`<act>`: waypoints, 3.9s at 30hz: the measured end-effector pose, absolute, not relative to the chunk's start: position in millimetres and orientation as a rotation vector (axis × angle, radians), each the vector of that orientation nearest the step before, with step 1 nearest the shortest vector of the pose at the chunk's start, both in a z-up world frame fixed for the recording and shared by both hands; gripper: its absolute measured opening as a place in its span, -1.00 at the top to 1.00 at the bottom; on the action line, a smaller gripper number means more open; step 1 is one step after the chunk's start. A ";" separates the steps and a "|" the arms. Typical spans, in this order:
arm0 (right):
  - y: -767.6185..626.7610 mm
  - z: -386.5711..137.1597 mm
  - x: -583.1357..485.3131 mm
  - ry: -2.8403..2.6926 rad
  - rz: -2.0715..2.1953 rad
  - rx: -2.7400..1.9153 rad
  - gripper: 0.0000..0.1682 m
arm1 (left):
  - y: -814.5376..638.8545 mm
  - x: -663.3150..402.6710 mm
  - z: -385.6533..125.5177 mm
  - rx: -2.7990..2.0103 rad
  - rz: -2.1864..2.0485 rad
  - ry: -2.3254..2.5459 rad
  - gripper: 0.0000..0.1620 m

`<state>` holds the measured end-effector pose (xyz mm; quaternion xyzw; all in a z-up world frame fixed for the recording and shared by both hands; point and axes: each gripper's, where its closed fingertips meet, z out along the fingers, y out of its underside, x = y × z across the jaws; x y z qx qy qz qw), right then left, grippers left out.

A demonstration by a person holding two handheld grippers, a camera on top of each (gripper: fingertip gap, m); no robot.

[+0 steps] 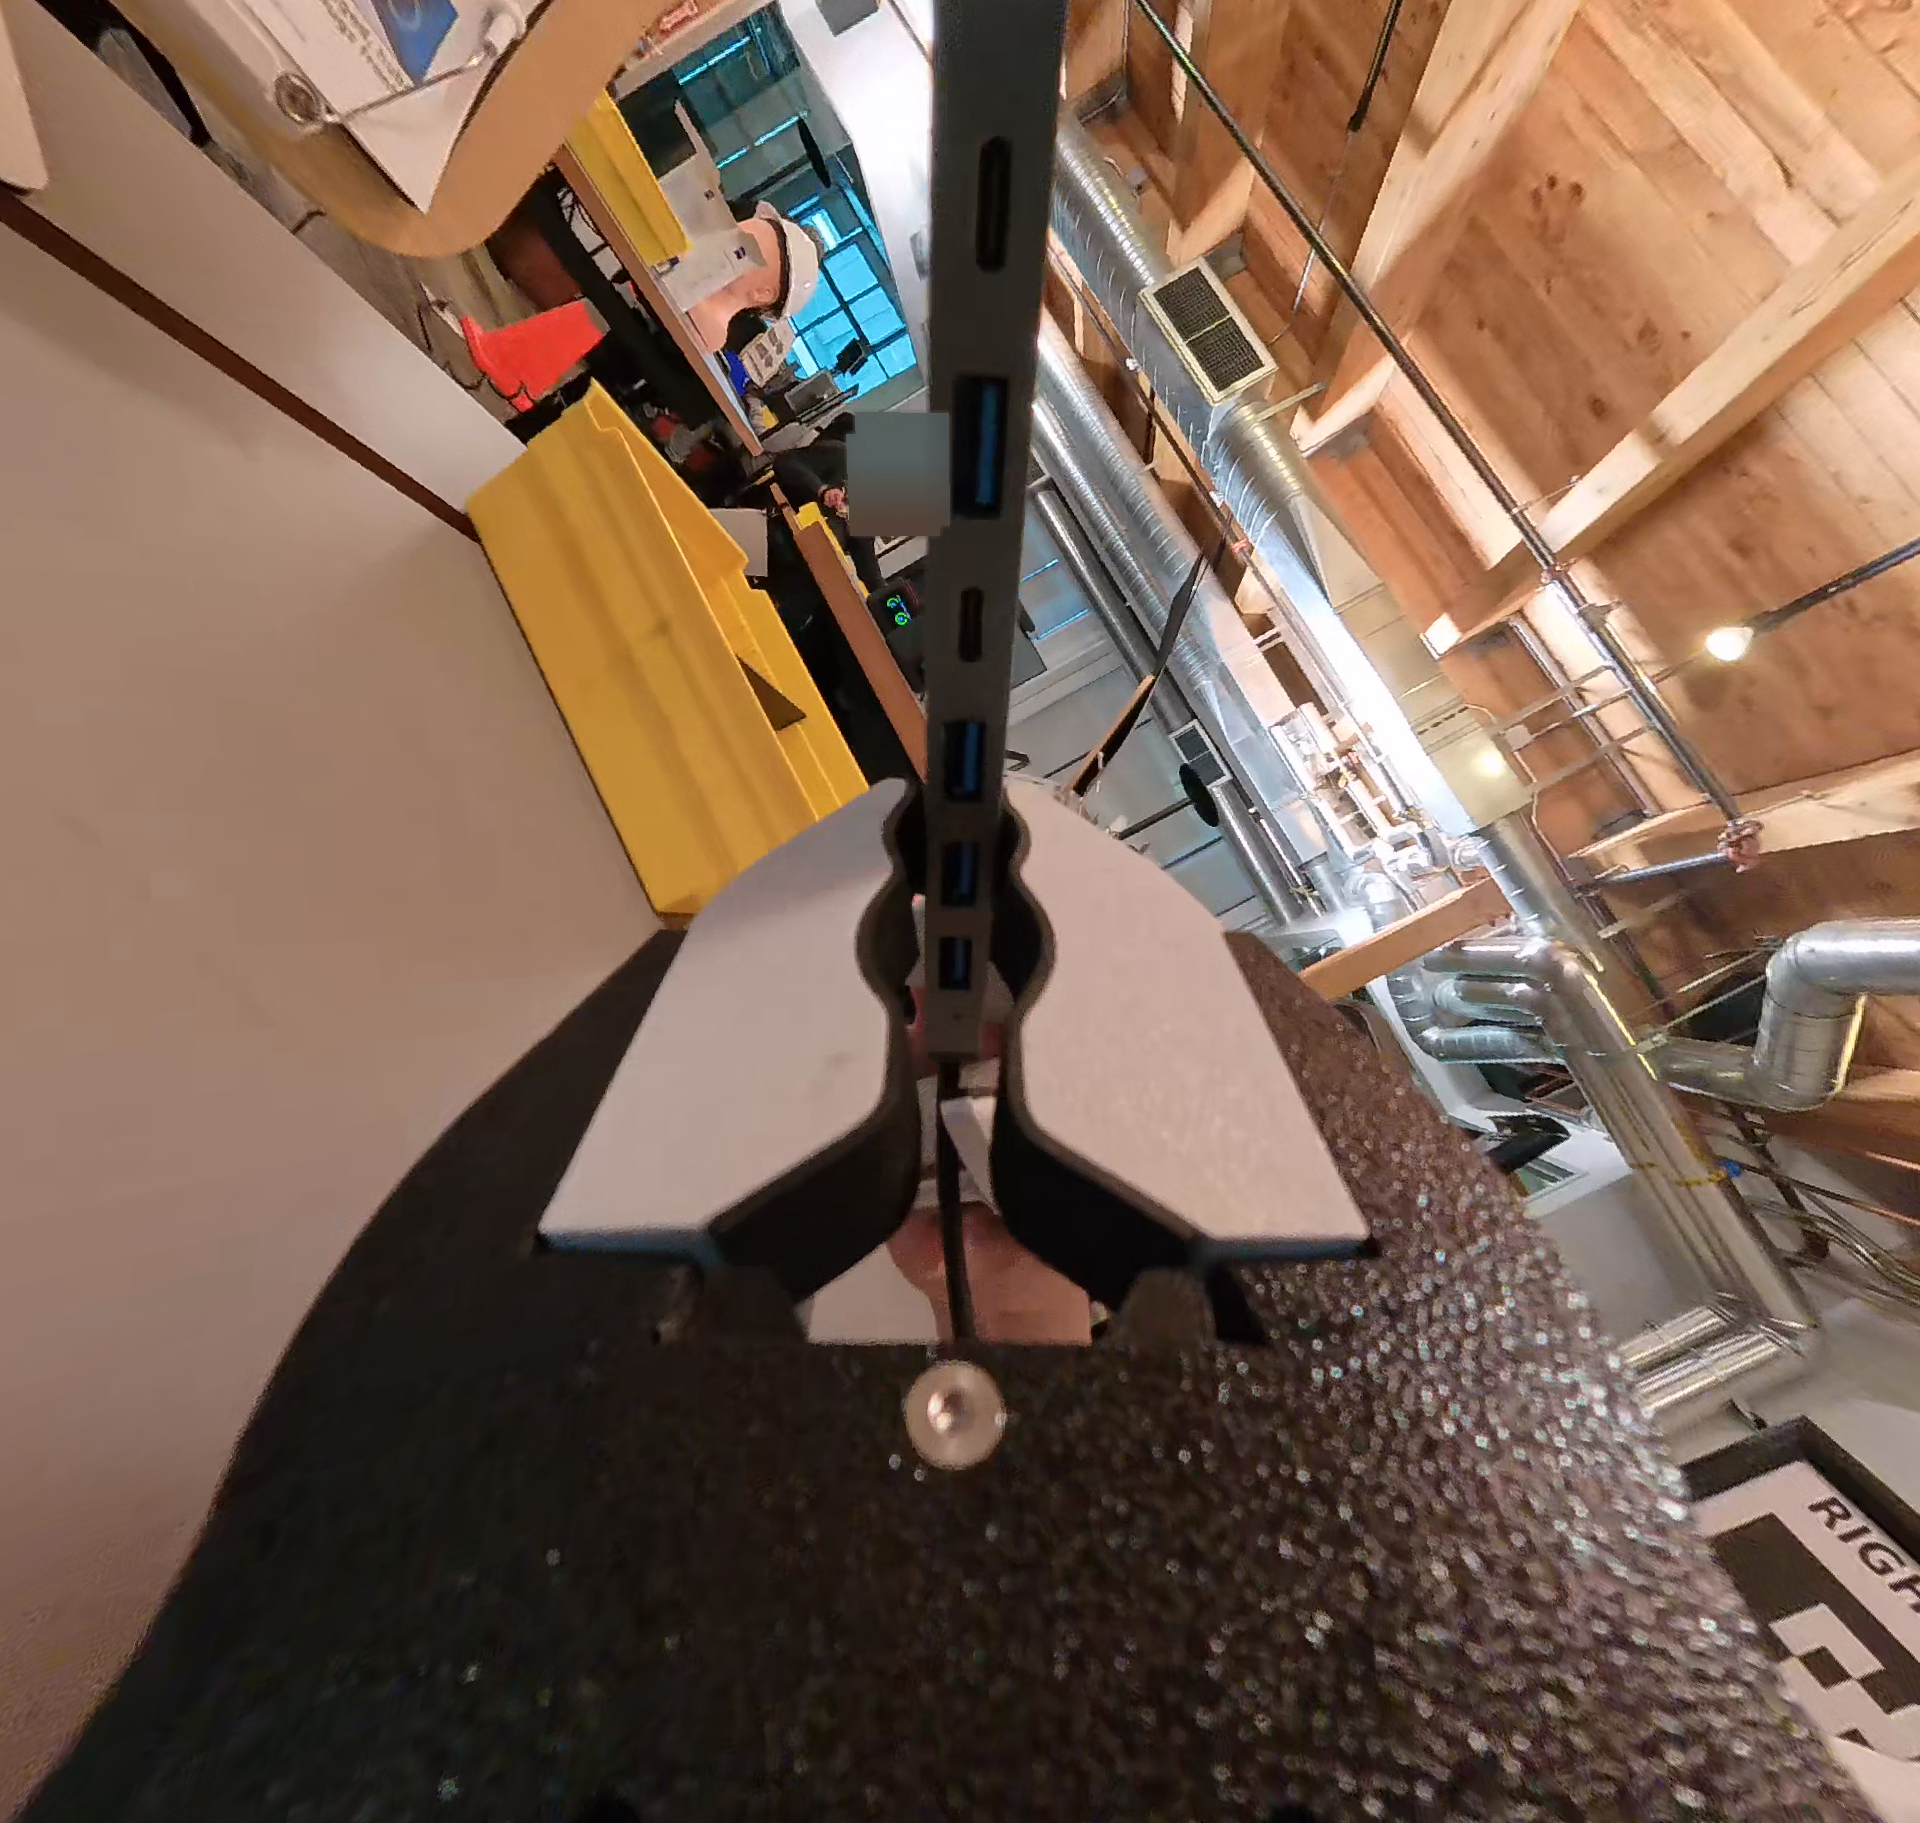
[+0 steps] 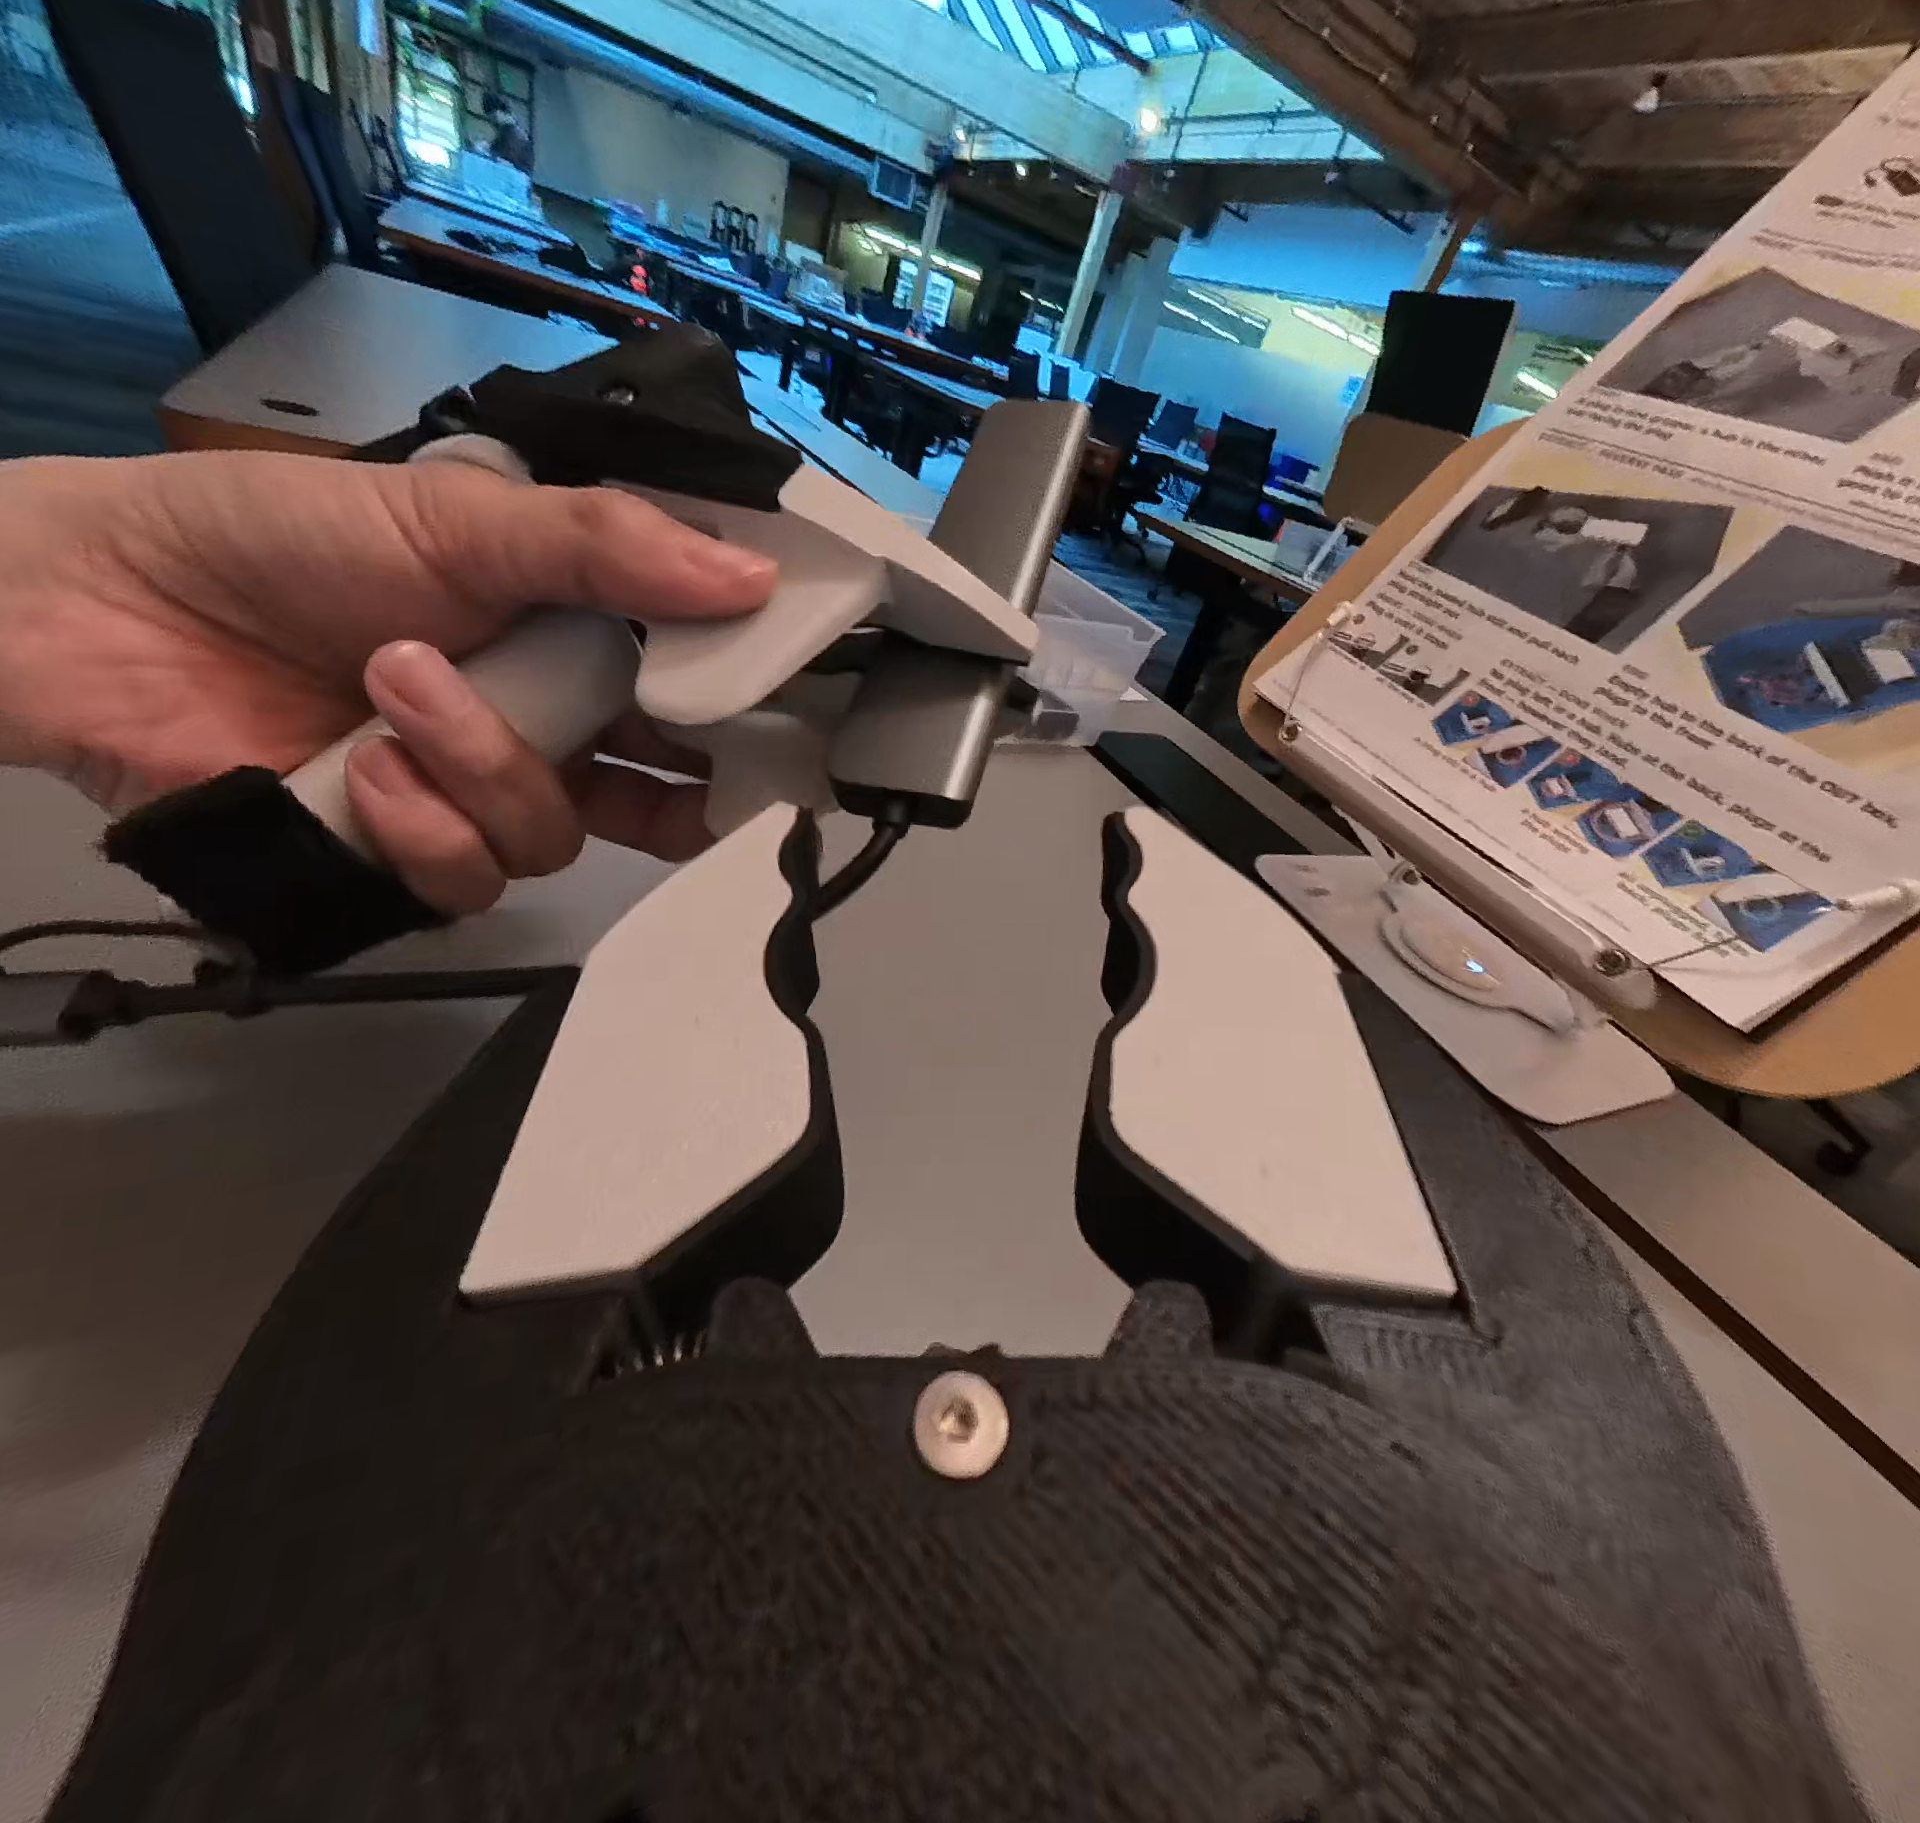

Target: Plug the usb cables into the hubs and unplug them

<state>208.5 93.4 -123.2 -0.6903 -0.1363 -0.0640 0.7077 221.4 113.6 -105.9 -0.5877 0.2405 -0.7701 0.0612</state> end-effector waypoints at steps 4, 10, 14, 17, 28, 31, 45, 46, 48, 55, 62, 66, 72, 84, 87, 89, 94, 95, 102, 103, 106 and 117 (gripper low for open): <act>98.2 -130.1 200.4 -0.364 -0.171 -1.563 0.41 | 110.5 223.2 -108.4 -1.794 -2.301 0.725 0.88; 101.5 -130.3 200.5 -0.407 -0.298 -1.548 0.68 | 116.3 223.9 -110.6 -1.812 -2.258 0.671 0.88; 94.2 -127.7 197.2 -0.429 -0.196 -1.547 0.69 | 111.5 219.8 -110.8 -1.739 -2.253 0.799 0.87; 83.8 -129.2 197.6 -0.460 -0.139 -1.565 0.69 | 116.1 215.0 -107.4 -1.635 -2.147 0.939 0.74; 78.5 -138.9 195.8 -0.463 -0.001 -1.588 0.70 | 159.7 205.7 -100.6 -1.695 -2.143 1.119 0.84; 86.2 -146.5 200.7 -0.415 -0.011 -1.605 0.70 | 168.5 207.6 -105.6 -1.771 -2.248 0.894 0.87; 109.6 -136.0 200.9 -0.210 -0.017 -1.375 0.23 | 194.4 208.2 -113.0 -1.857 -2.261 0.361 0.87; 110.5 -137.3 197.5 -0.231 -0.016 -1.380 0.22 | 195.2 208.9 -113.7 -1.860 -2.247 0.355 0.88; 109.7 -135.0 192.2 -0.263 -0.025 -1.364 0.21 | 195.7 209.5 -114.2 -1.862 -2.235 0.346 0.88; 114.4 -136.8 197.6 -0.210 -0.057 -1.380 0.17 | 187.7 212.1 -108.5 -1.851 -2.224 0.349 0.87; 120.7 -133.3 190.2 -0.197 -0.066 -1.364 0.24 | 174.5 213.6 -106.6 -1.848 -2.231 0.372 0.87; 114.5 -132.7 208.3 -0.122 -0.120 -1.332 0.49 | 168.6 210.5 -105.5 -1.855 -2.272 0.374 0.88; 116.0 -141.5 205.3 -0.156 -0.074 -1.380 0.39 | 159.8 210.2 -106.6 -1.865 -2.272 0.404 0.87; 112.2 -140.9 209.0 -0.091 0.050 -1.362 0.57 | 150.3 216.4 -113.1 -1.919 -2.253 0.522 0.86; 108.6 -141.8 215.2 -0.017 0.209 -1.345 0.57 | 150.0 213.5 -117.1 -1.912 -2.159 0.703 0.63; 106.9 -145.5 219.1 0.011 0.291 -1.349 0.57 | 156.8 209.7 -121.6 -1.905 -2.021 0.813 0.46; 107.3 -152.5 214.7 -0.007 0.392 -1.377 0.57 | 150.0 202.8 -123.9 -1.891 -1.902 1.061 0.27; 108.2 -152.7 212.4 -0.012 0.405 -1.376 0.57 | 144.5 202.6 -126.0 -1.892 -1.906 1.109 0.30; 110.2 -157.7 209.1 -0.024 0.381 -1.379 0.57 | 141.2 205.2 -138.3 -1.964 -2.137 0.925 0.81; 109.7 -158.7 209.8 -0.028 0.367 -1.378 0.57 | 141.5 205.3 -141.6 -1.989 -2.170 0.888 0.82; 109.6 -157.8 209.7 -0.031 0.353 -1.370 0.57 | 143.2 205.0 -147.0 -2.031 -2.234 0.806 0.85; 113.1 -156.2 210.1 -0.033 0.266 -1.357 0.57 | 147.9 208.3 -141.5 -2.053 -2.255 0.717 0.89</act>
